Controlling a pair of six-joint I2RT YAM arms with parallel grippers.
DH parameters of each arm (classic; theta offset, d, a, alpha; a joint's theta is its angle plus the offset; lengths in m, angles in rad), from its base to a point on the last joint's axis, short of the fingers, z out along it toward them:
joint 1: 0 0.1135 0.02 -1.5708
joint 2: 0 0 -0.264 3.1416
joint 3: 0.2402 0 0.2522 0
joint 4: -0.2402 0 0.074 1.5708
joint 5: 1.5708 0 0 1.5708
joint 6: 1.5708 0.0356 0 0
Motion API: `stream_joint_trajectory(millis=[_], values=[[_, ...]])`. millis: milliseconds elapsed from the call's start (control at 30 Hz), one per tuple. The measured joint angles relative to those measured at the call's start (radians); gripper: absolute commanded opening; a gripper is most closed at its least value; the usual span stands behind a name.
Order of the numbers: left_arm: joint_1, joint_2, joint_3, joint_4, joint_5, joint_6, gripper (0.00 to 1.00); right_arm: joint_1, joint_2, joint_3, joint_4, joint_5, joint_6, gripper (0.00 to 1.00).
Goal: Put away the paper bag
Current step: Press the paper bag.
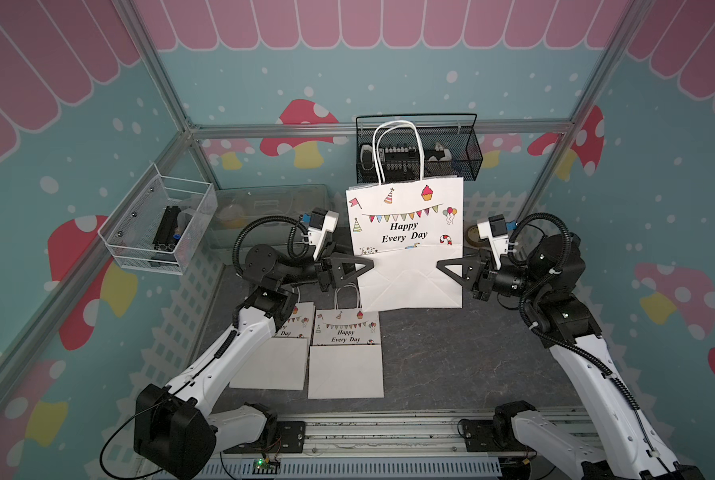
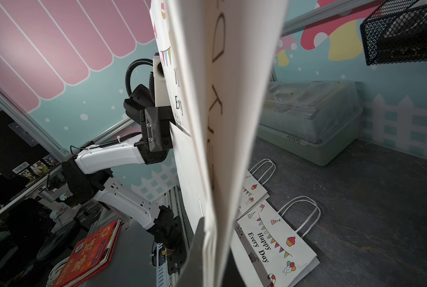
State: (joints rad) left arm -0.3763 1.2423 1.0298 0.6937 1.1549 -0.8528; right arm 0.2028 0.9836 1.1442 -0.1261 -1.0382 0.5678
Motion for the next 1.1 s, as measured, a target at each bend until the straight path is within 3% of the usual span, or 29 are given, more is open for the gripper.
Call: stream_joint_trajectory(millis=[300, 433, 700, 867, 967, 1100], values=[[0.0, 0.004, 0.007, -0.195, -0.023, 0.134, 0.0, 0.0, 0.0, 0.0, -0.027, 0.013, -0.01, 0.0], [0.0, 0.004, 0.016, -0.23, -0.036, 0.166, 0.0, 0.0, 0.0, 0.0, -0.027, 0.008, -0.011, 0.03], [-0.002, 0.003, 0.018, -0.278, -0.041, 0.199, 0.0, -0.001, 0.032, 0.047, -0.033, -0.042, -0.017, 0.32], [-0.005, 0.003, 0.018, -0.282, -0.04, 0.203, 0.0, -0.001, 0.067, 0.104, -0.031, -0.063, -0.023, 0.43], [-0.006, 0.003, 0.018, -0.282, -0.04, 0.202, 0.0, -0.001, 0.09, 0.129, -0.032, -0.066, -0.027, 0.44], [-0.006, 0.003, 0.018, -0.277, -0.039, 0.198, 0.0, 0.0, 0.127, 0.154, -0.03, -0.071, -0.033, 0.32]])
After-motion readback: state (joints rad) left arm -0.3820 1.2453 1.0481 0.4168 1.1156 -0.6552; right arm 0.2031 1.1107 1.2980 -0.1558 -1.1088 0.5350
